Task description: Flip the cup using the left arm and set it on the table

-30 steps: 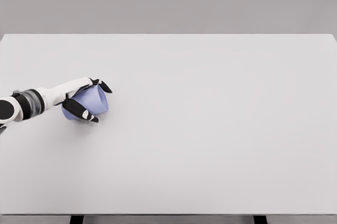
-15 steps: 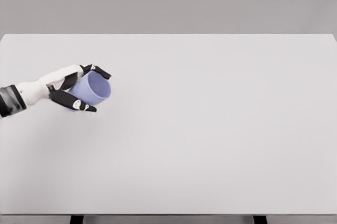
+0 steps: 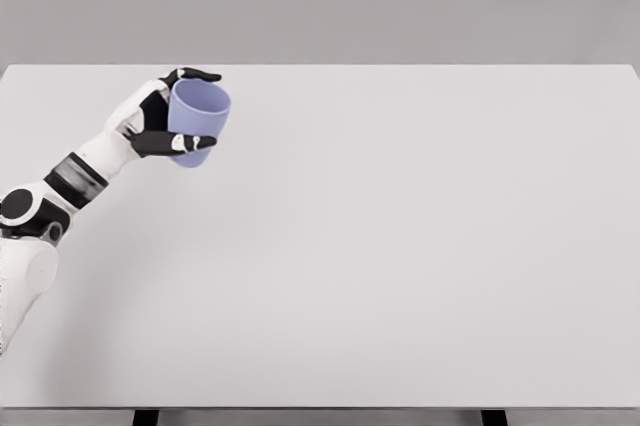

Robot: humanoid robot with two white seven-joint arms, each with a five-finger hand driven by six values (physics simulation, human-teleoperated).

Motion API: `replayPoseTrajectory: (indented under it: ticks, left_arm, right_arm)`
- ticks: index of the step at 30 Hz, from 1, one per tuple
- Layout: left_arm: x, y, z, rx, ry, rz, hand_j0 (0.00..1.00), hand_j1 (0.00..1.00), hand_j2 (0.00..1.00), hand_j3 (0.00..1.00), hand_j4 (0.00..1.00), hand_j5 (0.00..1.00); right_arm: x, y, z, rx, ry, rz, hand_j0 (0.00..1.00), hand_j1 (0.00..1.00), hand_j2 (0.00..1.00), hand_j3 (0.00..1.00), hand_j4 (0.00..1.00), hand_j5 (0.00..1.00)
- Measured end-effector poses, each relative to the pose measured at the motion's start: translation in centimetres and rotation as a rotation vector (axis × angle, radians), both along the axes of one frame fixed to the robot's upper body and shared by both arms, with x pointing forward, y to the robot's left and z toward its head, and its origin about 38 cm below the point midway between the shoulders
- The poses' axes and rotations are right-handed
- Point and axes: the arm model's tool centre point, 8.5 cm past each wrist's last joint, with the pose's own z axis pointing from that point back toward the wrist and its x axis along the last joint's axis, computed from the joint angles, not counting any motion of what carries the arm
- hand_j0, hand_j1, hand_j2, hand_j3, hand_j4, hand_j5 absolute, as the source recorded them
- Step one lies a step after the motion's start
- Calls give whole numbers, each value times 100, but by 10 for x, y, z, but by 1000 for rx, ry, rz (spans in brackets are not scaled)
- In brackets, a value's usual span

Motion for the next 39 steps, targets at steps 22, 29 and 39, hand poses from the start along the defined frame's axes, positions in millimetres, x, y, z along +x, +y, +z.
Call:
replayPoseTrajectory:
  ticks: [22,29,39]
  left_arm:
    - [-11,-33,-48,-80,26,39,67,67,67,67,67,67]
    - [-20,-32,-54,-73,-14,46,72,72,72,72,72,72]
    - [-25,-33,-58,-57,-25,42,96,96,96,96,96,96]
  right_arm:
    - [0,0,0,0,0,0,100,100,100,100,100,100]
    - [0,0,0,0,0,0,100,100,100,100,100,100]
    - [0,0,0,0,0,0,100,100,100,100,100,100]
